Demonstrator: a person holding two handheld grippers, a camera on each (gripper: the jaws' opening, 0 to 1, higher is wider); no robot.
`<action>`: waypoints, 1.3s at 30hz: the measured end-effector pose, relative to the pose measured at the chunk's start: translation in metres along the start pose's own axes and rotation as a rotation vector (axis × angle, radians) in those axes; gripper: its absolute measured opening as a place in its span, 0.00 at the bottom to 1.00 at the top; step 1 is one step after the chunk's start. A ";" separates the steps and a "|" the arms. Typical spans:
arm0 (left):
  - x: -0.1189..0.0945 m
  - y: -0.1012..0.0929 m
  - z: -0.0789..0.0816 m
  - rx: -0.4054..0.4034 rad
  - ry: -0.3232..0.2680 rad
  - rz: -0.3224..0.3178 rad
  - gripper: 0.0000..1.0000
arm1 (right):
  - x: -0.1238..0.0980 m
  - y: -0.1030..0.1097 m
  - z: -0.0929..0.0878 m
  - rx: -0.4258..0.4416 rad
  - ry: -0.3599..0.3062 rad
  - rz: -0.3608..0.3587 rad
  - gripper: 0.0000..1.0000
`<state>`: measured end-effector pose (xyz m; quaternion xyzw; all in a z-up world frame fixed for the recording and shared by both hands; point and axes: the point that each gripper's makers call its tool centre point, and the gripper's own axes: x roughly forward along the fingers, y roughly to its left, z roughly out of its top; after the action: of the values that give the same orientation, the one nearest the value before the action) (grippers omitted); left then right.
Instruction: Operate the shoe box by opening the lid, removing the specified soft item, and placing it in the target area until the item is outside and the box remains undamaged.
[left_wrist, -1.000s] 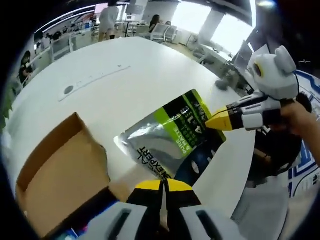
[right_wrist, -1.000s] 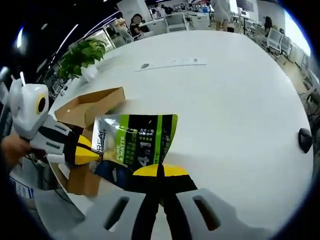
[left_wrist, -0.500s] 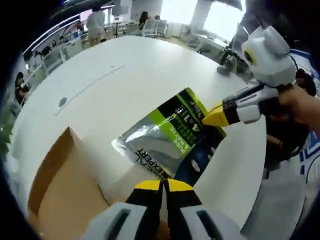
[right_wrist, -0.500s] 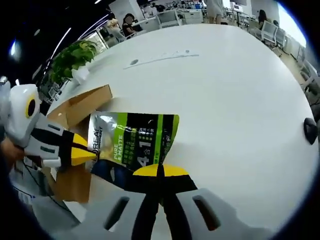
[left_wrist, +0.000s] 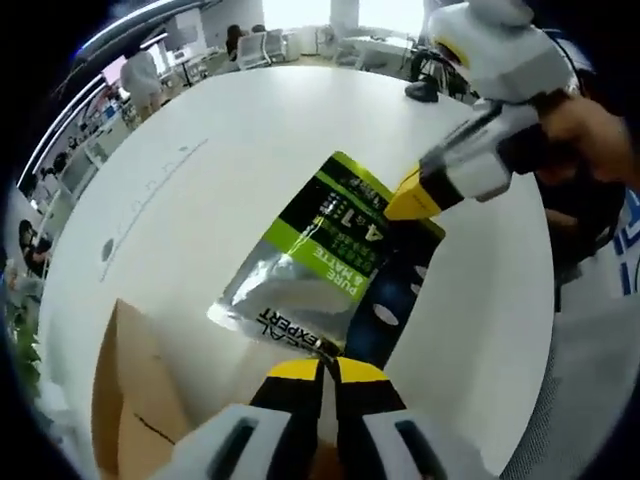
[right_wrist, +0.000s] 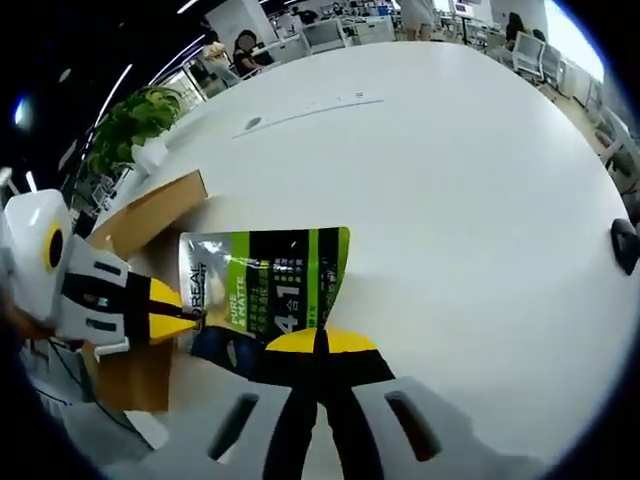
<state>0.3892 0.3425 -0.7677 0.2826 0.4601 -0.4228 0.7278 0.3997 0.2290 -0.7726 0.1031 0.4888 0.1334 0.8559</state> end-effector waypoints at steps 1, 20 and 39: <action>0.000 0.001 0.000 0.012 -0.005 0.007 0.03 | 0.002 -0.001 -0.001 -0.002 0.001 -0.003 0.00; -0.012 -0.003 0.005 0.203 -0.106 0.043 0.15 | 0.014 -0.004 -0.005 -0.020 0.011 -0.036 0.00; -0.039 -0.004 0.017 0.089 -0.203 0.032 0.18 | 0.012 -0.010 0.000 -0.101 -0.004 -0.067 0.05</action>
<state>0.3842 0.3403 -0.7250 0.2776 0.3602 -0.4576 0.7640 0.4067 0.2233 -0.7860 0.0435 0.4832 0.1288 0.8649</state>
